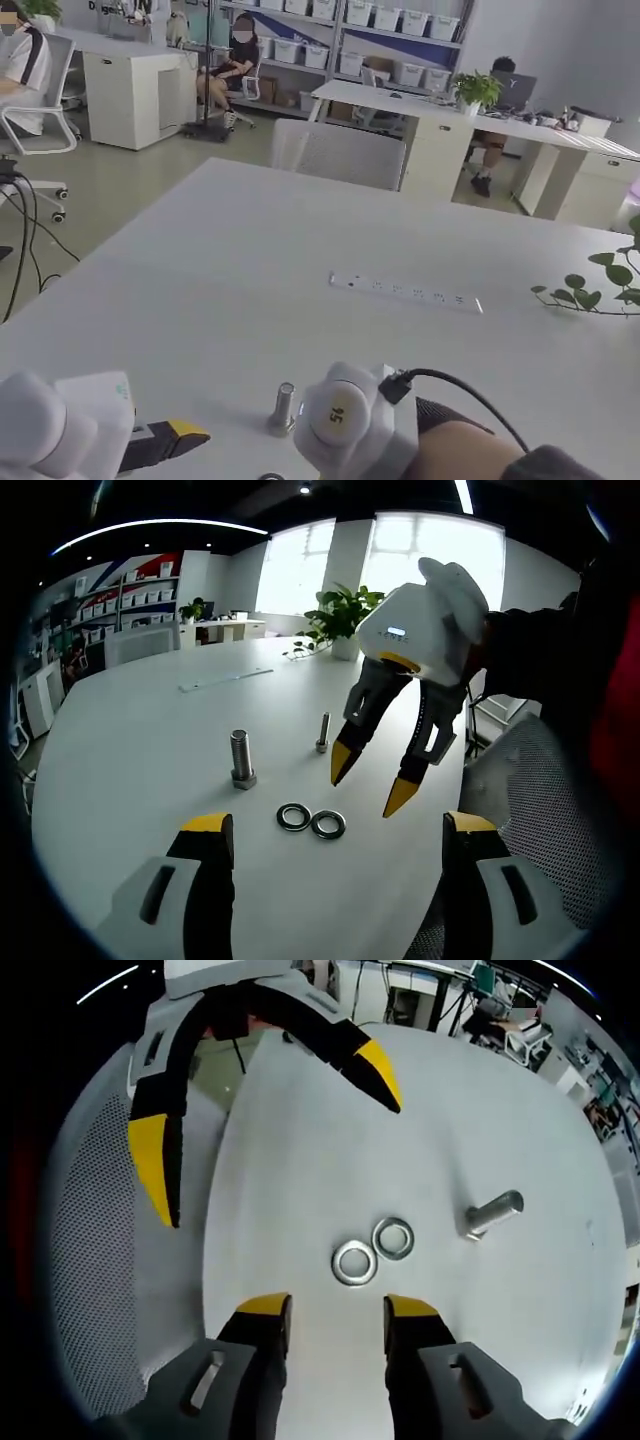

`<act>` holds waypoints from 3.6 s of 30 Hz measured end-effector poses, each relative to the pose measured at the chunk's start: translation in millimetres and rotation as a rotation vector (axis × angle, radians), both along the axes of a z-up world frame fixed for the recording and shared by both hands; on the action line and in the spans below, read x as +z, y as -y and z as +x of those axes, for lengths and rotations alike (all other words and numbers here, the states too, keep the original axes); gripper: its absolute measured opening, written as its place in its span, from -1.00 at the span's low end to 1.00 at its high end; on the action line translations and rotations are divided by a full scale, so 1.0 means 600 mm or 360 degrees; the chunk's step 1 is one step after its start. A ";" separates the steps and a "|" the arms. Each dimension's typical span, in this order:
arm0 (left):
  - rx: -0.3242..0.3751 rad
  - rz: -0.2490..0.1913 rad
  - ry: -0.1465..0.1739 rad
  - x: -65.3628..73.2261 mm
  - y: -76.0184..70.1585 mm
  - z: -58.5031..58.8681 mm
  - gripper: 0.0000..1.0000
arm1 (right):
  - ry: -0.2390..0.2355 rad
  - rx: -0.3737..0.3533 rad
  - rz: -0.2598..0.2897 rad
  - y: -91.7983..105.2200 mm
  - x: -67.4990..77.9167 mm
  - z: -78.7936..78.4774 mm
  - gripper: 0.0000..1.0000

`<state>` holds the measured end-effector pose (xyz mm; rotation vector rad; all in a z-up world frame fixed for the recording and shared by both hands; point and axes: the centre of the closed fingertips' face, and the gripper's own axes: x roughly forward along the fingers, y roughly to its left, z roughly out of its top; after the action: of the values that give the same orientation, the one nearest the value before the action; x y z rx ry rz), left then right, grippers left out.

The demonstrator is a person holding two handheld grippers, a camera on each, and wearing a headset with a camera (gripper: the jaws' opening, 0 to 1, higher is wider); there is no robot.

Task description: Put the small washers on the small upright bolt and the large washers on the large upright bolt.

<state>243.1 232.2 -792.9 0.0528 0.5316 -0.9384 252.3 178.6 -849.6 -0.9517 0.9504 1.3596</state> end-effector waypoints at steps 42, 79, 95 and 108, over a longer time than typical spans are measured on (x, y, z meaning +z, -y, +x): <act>0.0030 -0.0018 0.0005 -0.004 -0.011 0.006 0.71 | -0.0041 -0.0047 -0.0088 -0.033 -0.049 0.017 -0.35; 0.0022 -0.0016 0.0003 -0.004 -0.010 0.004 0.71 | 0.0019 -0.0012 -0.0081 -0.035 -0.048 0.022 -0.53; 0.0020 -0.0019 -0.0002 -0.006 -0.011 0.004 0.71 | 0.0016 -0.0026 -0.0100 -0.026 -0.046 0.025 -0.55; 0.0017 -0.0022 0.0000 -0.006 -0.009 0.006 0.70 | 0.0028 -0.0029 -0.0114 -0.014 -0.029 0.029 -0.55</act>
<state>246.9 237.8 -796.8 0.0373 0.5248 -0.9316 269.8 187.1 -866.8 -1.0048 0.9981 1.3072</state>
